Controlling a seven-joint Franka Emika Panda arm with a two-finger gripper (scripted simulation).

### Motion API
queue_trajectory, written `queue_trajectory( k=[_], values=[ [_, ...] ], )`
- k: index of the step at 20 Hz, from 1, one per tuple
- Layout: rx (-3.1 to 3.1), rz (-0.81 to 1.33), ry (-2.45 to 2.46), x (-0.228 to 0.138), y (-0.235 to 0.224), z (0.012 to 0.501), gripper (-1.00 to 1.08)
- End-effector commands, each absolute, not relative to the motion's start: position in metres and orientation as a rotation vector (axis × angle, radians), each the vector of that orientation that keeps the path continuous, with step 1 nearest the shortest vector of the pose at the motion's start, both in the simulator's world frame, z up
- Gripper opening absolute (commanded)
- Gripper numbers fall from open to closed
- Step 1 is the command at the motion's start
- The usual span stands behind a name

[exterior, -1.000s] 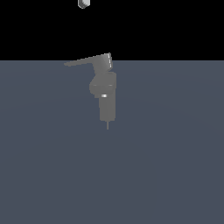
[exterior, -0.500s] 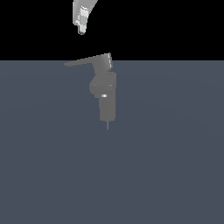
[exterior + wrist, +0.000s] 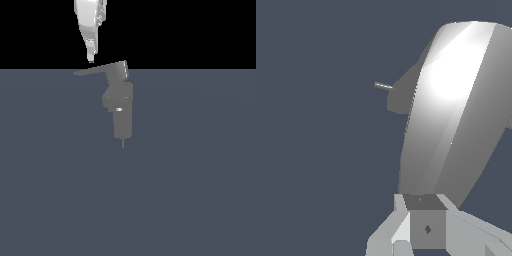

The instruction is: Turn on the faucet by rotating a designated handle.

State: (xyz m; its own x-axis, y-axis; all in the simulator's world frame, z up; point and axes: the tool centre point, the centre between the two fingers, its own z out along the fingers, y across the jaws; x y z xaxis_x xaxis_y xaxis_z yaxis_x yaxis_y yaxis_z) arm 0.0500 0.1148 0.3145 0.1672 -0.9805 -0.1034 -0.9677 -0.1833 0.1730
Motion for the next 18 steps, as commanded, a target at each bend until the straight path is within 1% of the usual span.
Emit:
queue_trajectory(
  k=[1,10,18],
  values=[
    [2.279,-0.277,-2.017,0.058,0.121,0.301,-1.0],
    [2.124,-0.227,-2.126,0.076,0.136,0.27,-1.0],
    [2.088,-0.212,-2.149,0.079,0.14,0.262,-1.0]
  ],
)
